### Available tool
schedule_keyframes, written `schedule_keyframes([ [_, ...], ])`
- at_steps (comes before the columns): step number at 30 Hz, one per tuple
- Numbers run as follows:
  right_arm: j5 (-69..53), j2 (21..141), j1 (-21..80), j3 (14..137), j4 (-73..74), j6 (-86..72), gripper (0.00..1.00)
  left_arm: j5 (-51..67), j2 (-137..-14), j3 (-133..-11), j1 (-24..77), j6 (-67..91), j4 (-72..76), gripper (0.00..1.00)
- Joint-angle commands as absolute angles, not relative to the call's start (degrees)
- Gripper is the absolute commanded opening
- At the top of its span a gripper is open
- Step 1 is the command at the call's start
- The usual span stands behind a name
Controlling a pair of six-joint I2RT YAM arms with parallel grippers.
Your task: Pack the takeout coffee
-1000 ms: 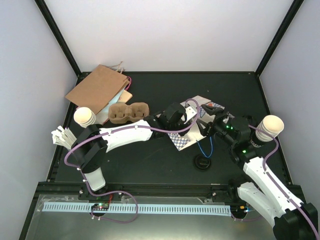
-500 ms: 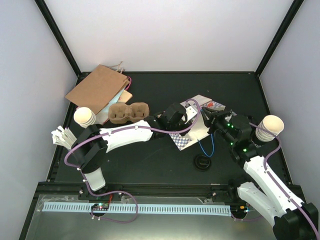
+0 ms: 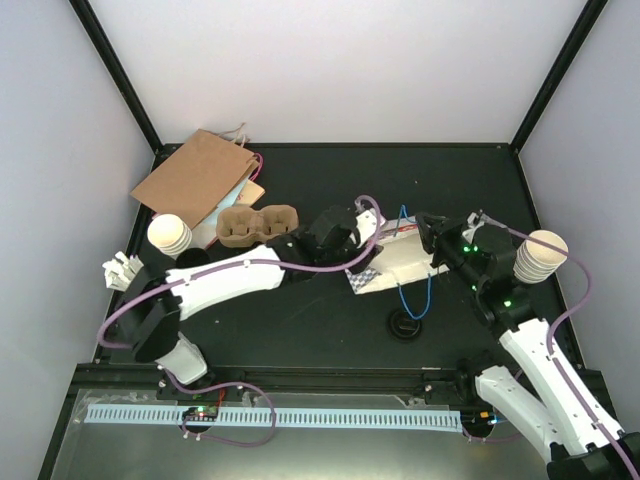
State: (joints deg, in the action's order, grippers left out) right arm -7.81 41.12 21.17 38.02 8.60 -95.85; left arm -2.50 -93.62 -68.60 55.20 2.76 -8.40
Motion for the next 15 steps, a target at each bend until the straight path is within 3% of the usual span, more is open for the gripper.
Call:
schedule_keyframes([
  [1, -7.5, 41.9, 20.8, 41.8, 13.0, -81.8, 0.01, -4.4, -85.5, -67.2, 55.4, 4.0, -12.4, 0.59],
  [11, -17.2, 47.5, 18.9, 50.6, 18.1, -62.7, 0.01, -10.5, -75.3, -65.9, 54.0, 7.4, -19.9, 0.97],
  [15, -20.2, 49.6, 17.5, 55.7, 21.7, -56.9, 0.01, -9.0, -73.8, -67.2, 51.0, 9.8, -22.1, 0.99],
])
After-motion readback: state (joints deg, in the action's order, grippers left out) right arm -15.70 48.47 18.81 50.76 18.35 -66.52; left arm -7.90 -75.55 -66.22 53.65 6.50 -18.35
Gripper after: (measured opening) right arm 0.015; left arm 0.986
